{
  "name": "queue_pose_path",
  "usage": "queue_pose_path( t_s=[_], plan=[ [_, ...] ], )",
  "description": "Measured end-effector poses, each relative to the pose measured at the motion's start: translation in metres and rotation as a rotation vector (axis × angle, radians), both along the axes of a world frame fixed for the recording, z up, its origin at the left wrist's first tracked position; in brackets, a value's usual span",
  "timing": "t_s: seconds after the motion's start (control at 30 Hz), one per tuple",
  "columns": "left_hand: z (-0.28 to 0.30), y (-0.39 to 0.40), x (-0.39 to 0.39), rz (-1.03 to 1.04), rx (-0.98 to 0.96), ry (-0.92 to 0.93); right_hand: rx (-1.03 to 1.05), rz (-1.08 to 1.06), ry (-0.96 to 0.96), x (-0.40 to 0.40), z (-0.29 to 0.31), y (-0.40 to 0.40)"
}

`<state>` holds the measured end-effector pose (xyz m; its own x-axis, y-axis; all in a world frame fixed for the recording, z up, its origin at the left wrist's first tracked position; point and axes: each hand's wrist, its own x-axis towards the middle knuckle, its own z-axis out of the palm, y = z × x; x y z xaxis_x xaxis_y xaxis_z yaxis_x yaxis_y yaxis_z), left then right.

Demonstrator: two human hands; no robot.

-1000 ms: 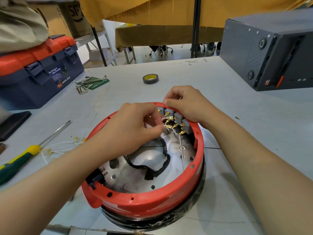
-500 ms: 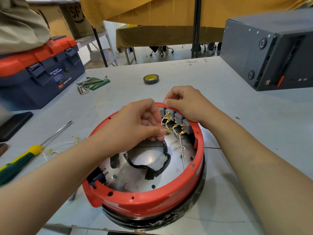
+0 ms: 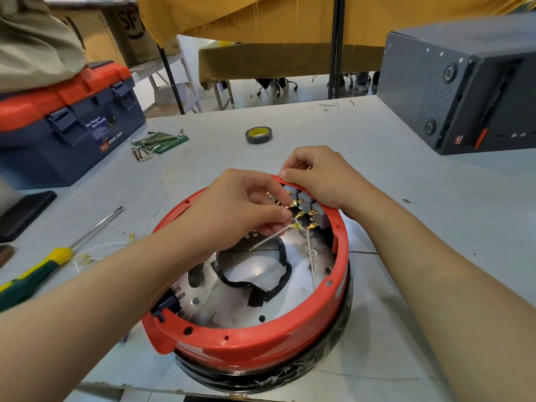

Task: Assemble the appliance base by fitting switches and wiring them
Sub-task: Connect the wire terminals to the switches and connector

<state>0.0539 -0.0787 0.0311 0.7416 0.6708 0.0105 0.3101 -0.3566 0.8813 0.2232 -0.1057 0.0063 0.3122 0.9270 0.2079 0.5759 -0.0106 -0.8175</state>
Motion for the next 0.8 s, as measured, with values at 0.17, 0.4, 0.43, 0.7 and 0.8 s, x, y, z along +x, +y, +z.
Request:
queue_pose_path(
  t_s=[0.17,0.4,0.43,0.7,0.8],
  plan=[
    [-0.001,0.001,0.006,0.018,-0.058,0.024,-0.009,0.004,0.003,0.000,0.000,0.000],
    [0.000,0.002,0.014,0.016,-0.069,0.116,-0.009,-0.002,-0.003,0.000,0.001,0.000],
    [0.001,0.003,0.015,0.016,-0.061,0.125,-0.009,-0.001,-0.003,0.000,0.001,0.000],
    [0.003,0.008,0.021,0.040,-0.025,0.161,-0.005,0.002,0.001,0.000,0.001,-0.001],
    [0.003,0.008,0.024,0.049,-0.001,0.187,0.001,-0.002,0.002,0.000,0.001,-0.001]
  ],
)
